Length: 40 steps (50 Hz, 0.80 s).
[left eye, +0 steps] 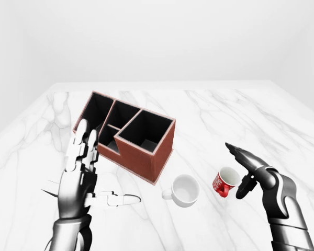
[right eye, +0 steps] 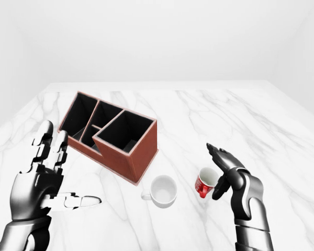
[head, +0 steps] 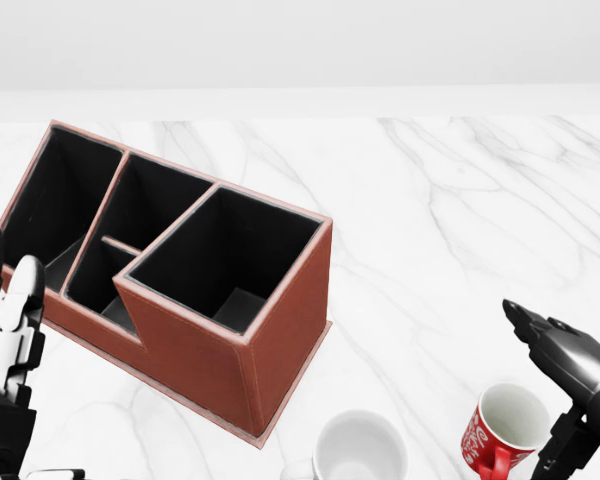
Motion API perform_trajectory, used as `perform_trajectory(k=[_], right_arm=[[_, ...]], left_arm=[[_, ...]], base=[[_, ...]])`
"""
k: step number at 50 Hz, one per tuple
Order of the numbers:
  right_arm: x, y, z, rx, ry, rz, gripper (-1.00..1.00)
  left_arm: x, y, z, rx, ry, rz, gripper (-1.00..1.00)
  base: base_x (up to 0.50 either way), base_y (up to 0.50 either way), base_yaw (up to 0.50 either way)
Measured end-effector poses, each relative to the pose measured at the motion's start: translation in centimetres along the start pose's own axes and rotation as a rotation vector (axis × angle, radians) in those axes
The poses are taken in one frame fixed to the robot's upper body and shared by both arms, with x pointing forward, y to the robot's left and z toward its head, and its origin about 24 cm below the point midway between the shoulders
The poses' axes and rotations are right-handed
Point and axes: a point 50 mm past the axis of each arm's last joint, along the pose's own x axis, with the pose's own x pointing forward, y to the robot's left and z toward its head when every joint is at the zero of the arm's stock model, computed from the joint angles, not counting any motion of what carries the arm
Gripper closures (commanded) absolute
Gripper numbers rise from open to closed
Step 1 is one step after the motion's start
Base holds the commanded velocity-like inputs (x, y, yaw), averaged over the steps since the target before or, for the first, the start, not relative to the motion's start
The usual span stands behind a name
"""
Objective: Pick up the red mug and place it to the right of the caddy.
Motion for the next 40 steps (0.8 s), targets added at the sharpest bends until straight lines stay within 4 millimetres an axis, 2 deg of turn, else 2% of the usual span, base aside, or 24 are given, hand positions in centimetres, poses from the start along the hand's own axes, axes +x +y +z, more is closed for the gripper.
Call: perform_trajectory(k=[40], right_arm=[[1.2,0.4,0.0,-0.037,0.028,0.052,-1.00]], left_arm=[[0.0,0.1,-0.1,-0.001,0.005,0.002,-1.00]], base=[[0.00,0.00,0.00]])
